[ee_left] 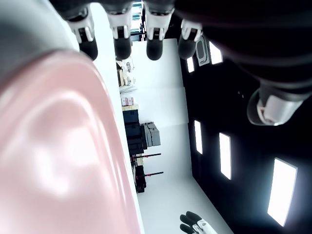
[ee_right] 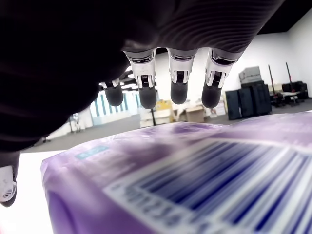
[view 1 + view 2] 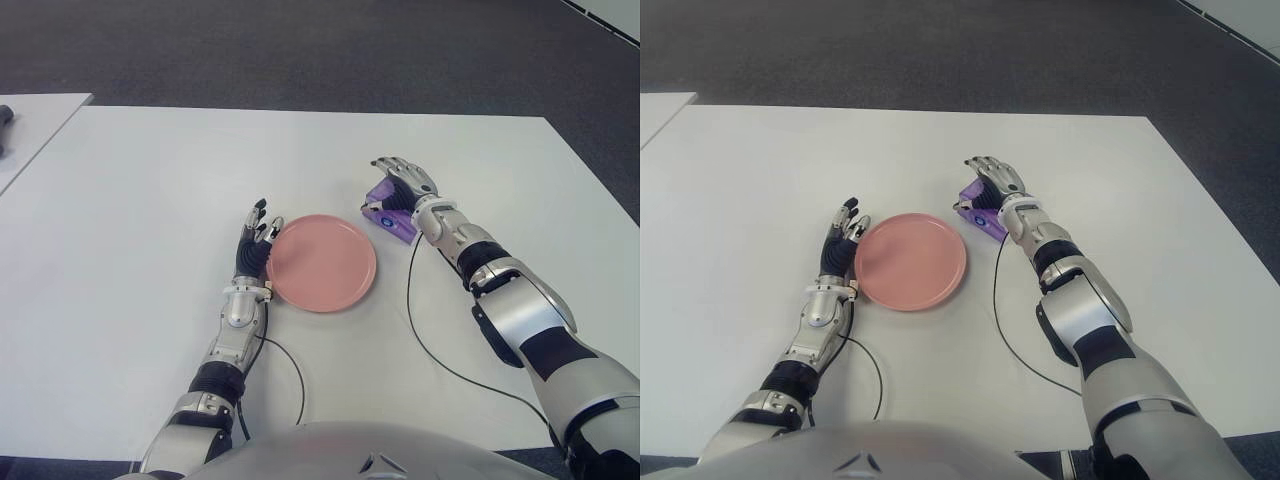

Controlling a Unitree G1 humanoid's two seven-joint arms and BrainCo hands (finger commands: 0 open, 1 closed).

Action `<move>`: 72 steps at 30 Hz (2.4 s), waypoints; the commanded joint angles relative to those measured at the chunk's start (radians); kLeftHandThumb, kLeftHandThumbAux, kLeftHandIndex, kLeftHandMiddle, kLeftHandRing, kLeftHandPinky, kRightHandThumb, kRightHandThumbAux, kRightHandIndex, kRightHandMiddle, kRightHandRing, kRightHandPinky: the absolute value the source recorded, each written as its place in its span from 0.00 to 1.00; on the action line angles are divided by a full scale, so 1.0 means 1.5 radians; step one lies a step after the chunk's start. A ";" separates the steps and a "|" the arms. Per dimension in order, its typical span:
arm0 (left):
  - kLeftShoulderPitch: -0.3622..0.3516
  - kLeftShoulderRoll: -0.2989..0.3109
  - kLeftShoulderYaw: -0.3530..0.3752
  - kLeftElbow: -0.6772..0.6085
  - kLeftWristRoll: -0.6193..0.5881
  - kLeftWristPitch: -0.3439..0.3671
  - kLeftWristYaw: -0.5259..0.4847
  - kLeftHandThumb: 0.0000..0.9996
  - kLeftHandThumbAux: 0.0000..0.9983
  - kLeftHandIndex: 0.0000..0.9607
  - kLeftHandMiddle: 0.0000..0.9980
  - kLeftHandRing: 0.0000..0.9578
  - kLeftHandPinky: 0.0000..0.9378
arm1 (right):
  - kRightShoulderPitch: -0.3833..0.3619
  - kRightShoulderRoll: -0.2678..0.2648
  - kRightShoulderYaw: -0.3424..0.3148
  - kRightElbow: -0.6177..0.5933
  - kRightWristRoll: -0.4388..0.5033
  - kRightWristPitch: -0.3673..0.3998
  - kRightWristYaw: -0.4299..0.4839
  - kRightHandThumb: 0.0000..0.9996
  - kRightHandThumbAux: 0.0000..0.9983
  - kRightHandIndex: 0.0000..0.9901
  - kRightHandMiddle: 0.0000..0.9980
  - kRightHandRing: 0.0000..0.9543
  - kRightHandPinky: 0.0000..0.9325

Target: Put the tissue paper into the plate.

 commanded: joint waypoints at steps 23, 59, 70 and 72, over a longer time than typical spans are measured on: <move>0.016 0.004 0.003 0.022 -0.002 0.009 -0.002 0.00 0.38 0.00 0.00 0.00 0.00 | 0.028 -0.050 -0.008 -0.017 0.009 -0.028 -0.023 0.02 0.41 0.00 0.00 0.00 0.00; 0.016 0.003 0.003 0.020 -0.001 0.006 0.000 0.00 0.37 0.00 0.00 0.00 0.00 | 0.099 -0.097 0.047 -0.061 -0.037 -0.106 -0.028 0.02 0.44 0.00 0.00 0.00 0.00; 0.012 0.003 0.002 0.023 -0.004 0.010 -0.004 0.00 0.39 0.00 0.00 0.00 0.00 | 0.106 -0.103 0.079 -0.077 -0.065 -0.119 -0.044 0.01 0.42 0.00 0.00 0.00 0.00; 0.013 0.003 0.002 0.022 -0.003 0.011 -0.003 0.00 0.39 0.00 0.00 0.00 0.00 | 0.107 -0.104 0.083 -0.081 -0.069 -0.120 -0.046 0.01 0.41 0.00 0.00 0.00 0.00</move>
